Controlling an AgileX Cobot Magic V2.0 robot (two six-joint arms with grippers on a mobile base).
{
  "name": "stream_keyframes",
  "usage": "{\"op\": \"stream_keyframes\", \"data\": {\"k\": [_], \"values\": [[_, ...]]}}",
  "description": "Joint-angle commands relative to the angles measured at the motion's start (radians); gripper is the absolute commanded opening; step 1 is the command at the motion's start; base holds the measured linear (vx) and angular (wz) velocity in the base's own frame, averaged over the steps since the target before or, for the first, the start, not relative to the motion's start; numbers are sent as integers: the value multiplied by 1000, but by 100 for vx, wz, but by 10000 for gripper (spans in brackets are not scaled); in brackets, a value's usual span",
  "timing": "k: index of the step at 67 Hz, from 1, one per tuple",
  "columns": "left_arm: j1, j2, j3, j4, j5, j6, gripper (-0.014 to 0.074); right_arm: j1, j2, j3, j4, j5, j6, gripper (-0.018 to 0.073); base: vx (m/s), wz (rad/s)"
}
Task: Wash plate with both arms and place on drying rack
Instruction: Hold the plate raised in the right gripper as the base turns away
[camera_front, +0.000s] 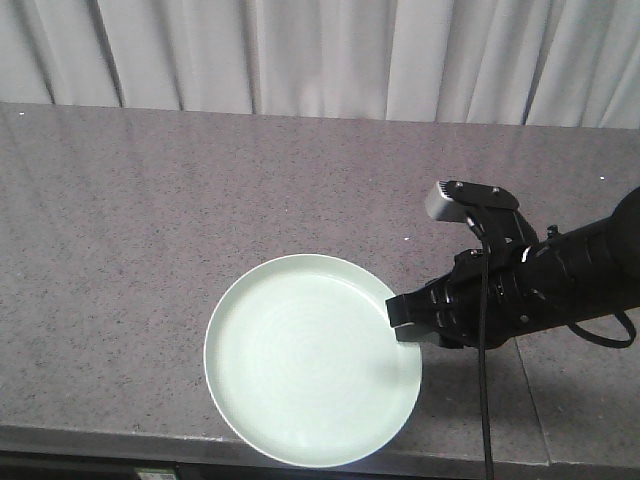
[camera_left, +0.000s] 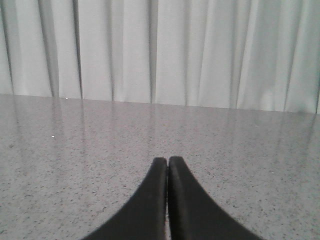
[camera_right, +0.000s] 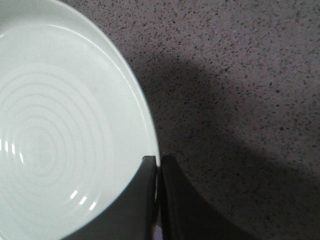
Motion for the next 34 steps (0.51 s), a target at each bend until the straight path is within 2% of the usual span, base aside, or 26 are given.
{"op": "stream_keyframes", "data": {"k": [1,34], "values": [[1,-14,-28,-2,-69,-1,-6,-2,-33,-31,27,-27,-5,-1,-4,16],[1,-14,-28,-2,-69,-1,-6,-2,-33,-31,28,-23,-5,-1,-7,28]]}}
